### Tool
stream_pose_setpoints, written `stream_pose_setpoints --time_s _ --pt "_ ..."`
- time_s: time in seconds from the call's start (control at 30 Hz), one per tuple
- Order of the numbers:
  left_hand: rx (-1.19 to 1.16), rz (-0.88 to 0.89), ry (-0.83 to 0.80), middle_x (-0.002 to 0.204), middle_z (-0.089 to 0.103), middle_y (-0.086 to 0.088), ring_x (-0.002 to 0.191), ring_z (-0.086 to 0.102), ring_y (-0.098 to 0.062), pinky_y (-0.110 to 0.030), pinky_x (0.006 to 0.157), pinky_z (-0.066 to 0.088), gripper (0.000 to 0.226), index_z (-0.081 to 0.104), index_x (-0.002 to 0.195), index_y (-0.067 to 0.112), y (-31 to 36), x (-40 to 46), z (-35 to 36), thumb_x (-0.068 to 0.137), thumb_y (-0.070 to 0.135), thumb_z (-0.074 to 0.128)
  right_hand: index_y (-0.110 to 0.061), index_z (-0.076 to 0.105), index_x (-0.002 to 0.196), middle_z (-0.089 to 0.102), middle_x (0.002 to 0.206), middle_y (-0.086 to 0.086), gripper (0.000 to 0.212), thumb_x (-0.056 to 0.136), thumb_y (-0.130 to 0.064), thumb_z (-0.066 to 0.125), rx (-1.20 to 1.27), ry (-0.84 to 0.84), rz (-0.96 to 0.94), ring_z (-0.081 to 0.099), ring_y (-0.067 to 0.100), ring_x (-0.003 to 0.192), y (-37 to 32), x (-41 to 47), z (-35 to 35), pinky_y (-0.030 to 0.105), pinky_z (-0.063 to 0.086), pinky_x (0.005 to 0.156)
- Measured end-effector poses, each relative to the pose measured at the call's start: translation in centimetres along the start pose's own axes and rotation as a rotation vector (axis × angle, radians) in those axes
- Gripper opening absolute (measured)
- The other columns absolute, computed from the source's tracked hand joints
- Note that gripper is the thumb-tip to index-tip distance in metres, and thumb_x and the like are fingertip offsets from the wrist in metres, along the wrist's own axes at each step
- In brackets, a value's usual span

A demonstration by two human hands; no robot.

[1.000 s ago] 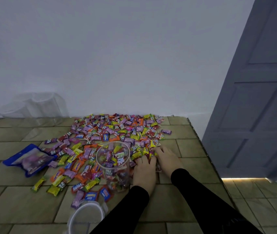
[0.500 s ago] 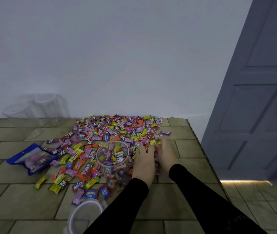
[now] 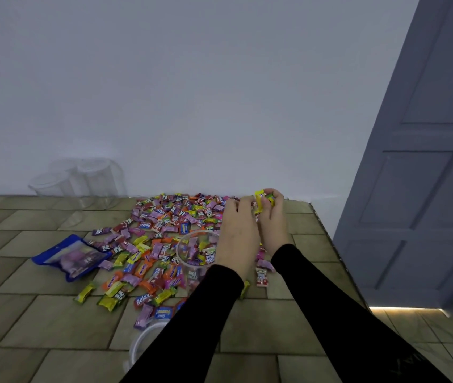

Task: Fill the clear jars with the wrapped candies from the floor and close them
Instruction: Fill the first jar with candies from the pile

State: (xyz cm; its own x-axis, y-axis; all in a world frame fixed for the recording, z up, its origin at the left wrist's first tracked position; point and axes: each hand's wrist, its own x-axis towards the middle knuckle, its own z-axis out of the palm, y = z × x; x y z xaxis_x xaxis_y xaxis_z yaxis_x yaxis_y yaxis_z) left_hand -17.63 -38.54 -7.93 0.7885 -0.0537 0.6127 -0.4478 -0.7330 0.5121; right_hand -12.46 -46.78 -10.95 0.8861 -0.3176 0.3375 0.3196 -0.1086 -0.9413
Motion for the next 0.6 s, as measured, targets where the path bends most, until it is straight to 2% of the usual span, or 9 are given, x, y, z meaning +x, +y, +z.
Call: stream_pose_setpoints --time_s 0.13,0.23,0.33,0.4,0.47,0.53,0.6 --pt "-0.113 -0.001 0.035 0.108 0.048 -0.006 0.085 0.043 -0.009 -0.012 0.074 0.033 0.023 0.055 0.12 0.008 -0.6 0.5 -3.5 0.098 0.007 0.047 -0.022 0.044 0.109 0.049 0.08 -0.006 0.012 0.103 -0.016 0.034 -0.005 0.03 -0.063 0.041 0.011 0.061 -2.4 -0.5 1.3 0.029 0.036 0.06" --pt "-0.186 -0.018 0.055 0.107 0.051 -0.001 0.083 0.046 0.0 -0.007 0.075 0.037 0.022 0.058 0.118 0.012 -1.8 0.5 -5.7 0.097 0.011 0.051 -0.022 0.043 0.111 0.042 0.069 0.0 0.012 0.104 -0.02 0.033 0.038 0.02 -0.083 0.035 0.013 0.051 -4.1 -1.1 2.2 0.024 0.031 0.048" --pt "-0.272 -0.07 0.081 0.103 0.055 -0.001 0.078 0.049 0.009 -0.002 0.068 0.037 0.021 0.061 0.115 0.016 -3.2 0.1 -7.2 0.095 0.011 0.056 -0.024 0.043 0.112 0.038 0.063 0.002 0.013 0.105 -0.022 0.032 0.12 0.004 -0.053 0.034 0.012 0.048 -5.3 -1.5 3.3 0.025 0.031 0.047" --pt "-0.36 -0.111 0.087 0.099 0.058 0.002 0.067 0.05 -0.001 -0.013 0.066 0.047 0.02 0.062 0.112 0.023 -4.2 -0.3 -7.7 0.094 0.015 0.057 -0.025 0.044 0.112 0.037 0.06 0.0 0.014 0.105 -0.025 0.032 0.175 -0.011 -0.033 0.033 0.011 0.047 -5.9 -1.7 4.0 0.025 0.03 0.047" --pt "-0.453 -0.157 0.077 0.09 0.057 0.011 0.059 0.049 -0.01 -0.04 0.066 0.058 0.018 0.061 0.11 0.031 -5.2 -0.8 -8.0 0.093 0.026 0.058 -0.024 0.044 0.113 0.035 0.058 0.0 0.015 0.105 -0.026 0.031 0.226 -0.02 0.004 0.032 0.012 0.047 -6.4 -2.0 4.6 0.022 0.032 0.044" --pt "-0.504 -0.179 0.08 0.093 0.061 0.012 0.067 0.057 -0.028 -0.053 0.067 0.057 0.022 0.059 0.109 0.038 -5.8 -1.4 -8.3 0.087 0.042 0.056 -0.023 0.044 0.115 0.034 0.058 0.0 0.016 0.105 -0.026 0.03 0.24 -0.021 0.021 0.031 0.013 0.048 -6.6 -2.5 5.0 0.019 0.032 0.042" --pt "-0.514 -0.216 0.093 0.102 0.063 0.007 0.079 0.06 -0.035 -0.053 0.072 0.056 0.029 0.059 0.111 0.036 -6.1 -1.7 -8.5 0.085 0.048 0.056 -0.022 0.043 0.116 0.035 0.061 0.0 0.017 0.105 -0.025 0.03 0.198 -0.012 0.002 0.033 0.011 0.048 -6.4 -2.7 5.1 0.02 0.031 0.044"
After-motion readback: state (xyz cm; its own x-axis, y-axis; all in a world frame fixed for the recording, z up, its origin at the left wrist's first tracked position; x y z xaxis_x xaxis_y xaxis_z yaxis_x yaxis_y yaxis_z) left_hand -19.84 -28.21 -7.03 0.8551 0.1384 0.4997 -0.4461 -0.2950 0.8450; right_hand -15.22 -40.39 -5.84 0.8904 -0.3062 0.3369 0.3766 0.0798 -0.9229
